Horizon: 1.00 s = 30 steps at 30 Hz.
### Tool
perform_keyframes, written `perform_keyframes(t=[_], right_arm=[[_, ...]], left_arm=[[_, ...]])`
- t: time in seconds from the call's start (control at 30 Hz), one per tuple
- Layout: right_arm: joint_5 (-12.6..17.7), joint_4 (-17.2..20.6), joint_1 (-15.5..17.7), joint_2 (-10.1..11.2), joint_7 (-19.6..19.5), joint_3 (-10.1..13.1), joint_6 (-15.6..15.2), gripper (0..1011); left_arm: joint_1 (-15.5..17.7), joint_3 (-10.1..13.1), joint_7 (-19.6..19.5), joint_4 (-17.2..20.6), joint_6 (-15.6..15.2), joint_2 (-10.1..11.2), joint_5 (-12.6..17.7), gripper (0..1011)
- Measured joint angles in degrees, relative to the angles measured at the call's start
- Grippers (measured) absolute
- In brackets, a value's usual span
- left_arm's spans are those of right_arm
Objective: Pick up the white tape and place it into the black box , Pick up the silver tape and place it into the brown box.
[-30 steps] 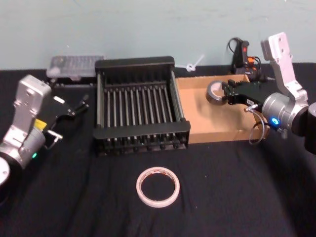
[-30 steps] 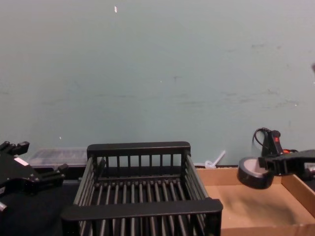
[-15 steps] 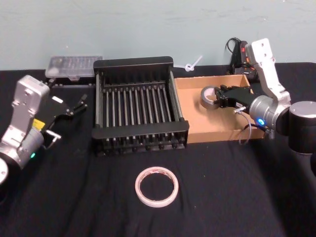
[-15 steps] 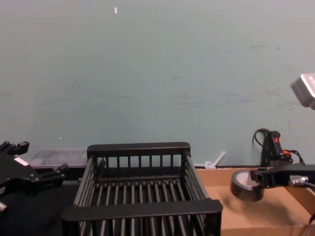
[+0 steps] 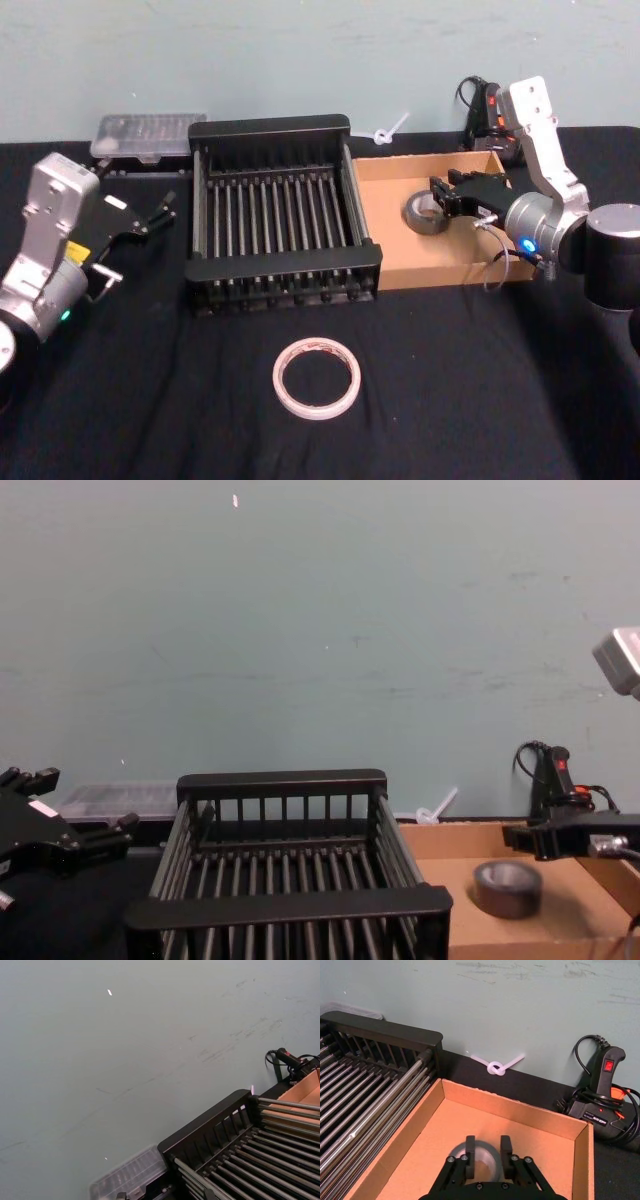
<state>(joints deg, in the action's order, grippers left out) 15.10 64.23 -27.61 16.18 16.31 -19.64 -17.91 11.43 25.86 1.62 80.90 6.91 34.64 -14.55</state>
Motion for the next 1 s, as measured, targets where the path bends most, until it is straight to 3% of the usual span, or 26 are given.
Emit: perform_keyframes(t=[0.37, 0.4, 0.67, 0.8, 1.0], right_arm=[[0.1, 0.1, 0.1, 0.1, 0.1, 0.0, -0.1, 617], [0.1, 0.1, 0.1, 0.1, 0.1, 0.0, -0.1, 686], [0.2, 0.2, 0.1, 0.1, 0.1, 0.0, -0.1, 904], [0.2, 0.2, 0.1, 0.1, 0.1, 0.0, -0.1, 997], [0.2, 0.2, 0.1, 0.1, 0.1, 0.0, -0.1, 1002]], left_arm=[[0.0, 0.0, 0.0, 0.0, 0.0, 0.0, 0.0, 1001], [0.0, 0.0, 0.0, 0.0, 0.0, 0.0, 0.0, 1001], [0.0, 0.0, 0.0, 0.0, 0.0, 0.0, 0.0, 1001], [0.0, 0.0, 0.0, 0.0, 0.0, 0.0, 0.0, 1001], [0.0, 0.0, 0.0, 0.0, 0.0, 0.0, 0.0, 1001]])
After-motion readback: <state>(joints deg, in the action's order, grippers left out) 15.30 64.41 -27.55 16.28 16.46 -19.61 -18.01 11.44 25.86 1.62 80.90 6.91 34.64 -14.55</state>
